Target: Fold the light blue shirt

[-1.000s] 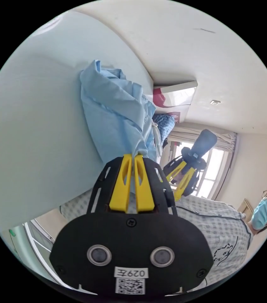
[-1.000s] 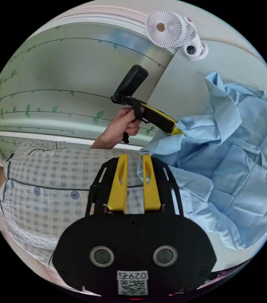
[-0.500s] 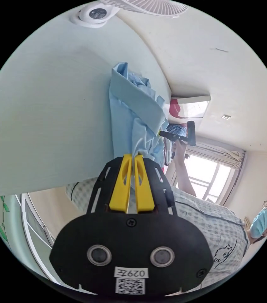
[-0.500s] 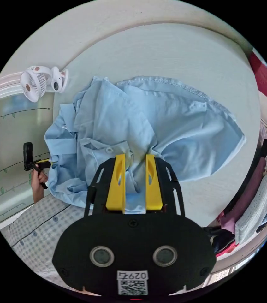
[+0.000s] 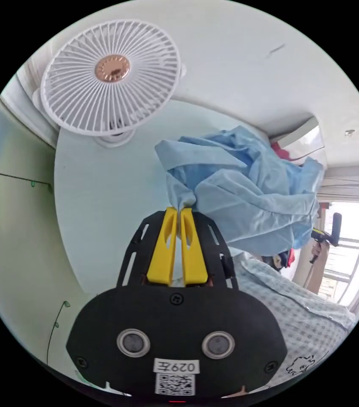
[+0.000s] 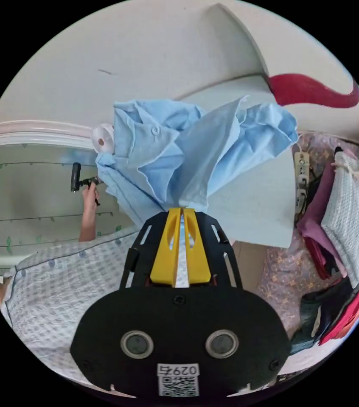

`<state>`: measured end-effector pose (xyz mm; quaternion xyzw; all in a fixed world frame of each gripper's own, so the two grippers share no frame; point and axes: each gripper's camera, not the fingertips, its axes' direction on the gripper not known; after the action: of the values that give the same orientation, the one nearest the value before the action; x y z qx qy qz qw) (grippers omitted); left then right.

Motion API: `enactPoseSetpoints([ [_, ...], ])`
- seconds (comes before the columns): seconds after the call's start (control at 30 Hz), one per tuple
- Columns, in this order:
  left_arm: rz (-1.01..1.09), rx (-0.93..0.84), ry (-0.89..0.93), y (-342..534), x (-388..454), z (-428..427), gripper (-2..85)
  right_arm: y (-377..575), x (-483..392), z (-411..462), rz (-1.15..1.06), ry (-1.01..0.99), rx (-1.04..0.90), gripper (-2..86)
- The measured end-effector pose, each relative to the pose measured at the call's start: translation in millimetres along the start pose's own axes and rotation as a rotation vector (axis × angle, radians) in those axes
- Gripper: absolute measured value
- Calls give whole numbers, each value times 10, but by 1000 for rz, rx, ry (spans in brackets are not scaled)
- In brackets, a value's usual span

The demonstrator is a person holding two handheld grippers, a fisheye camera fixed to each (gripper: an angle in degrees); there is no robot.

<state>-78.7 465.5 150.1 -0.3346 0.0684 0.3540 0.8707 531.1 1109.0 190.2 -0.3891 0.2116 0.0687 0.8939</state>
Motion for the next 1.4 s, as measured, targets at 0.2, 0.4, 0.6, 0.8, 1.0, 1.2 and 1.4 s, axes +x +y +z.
enactPoseSetpoints([
  [0.2,-40,7,139,116,-144,42,19,287,169,224,20,-159,15,12],
  [0.4,-39,143,126,322,225,-278,107,-162,-113,-40,-29,-45,98,99],
  [0.6,130,122,233,319,868,-10,52,-899,-749,963,-249,41,-62,107],
  [0.8,165,-181,-23,262,1305,957,-8,-1147,-1054,2030,-344,355,-321,19],
  [1.0,241,-257,-218,244,1476,1205,-10,-1007,-851,1154,-237,684,-26,2],
  [1.2,417,-134,-463,-217,1789,1138,-9,-484,-62,-584,109,625,371,2],
  [1.4,479,10,-258,-624,2234,569,-6,122,527,-550,263,479,257,6],
])
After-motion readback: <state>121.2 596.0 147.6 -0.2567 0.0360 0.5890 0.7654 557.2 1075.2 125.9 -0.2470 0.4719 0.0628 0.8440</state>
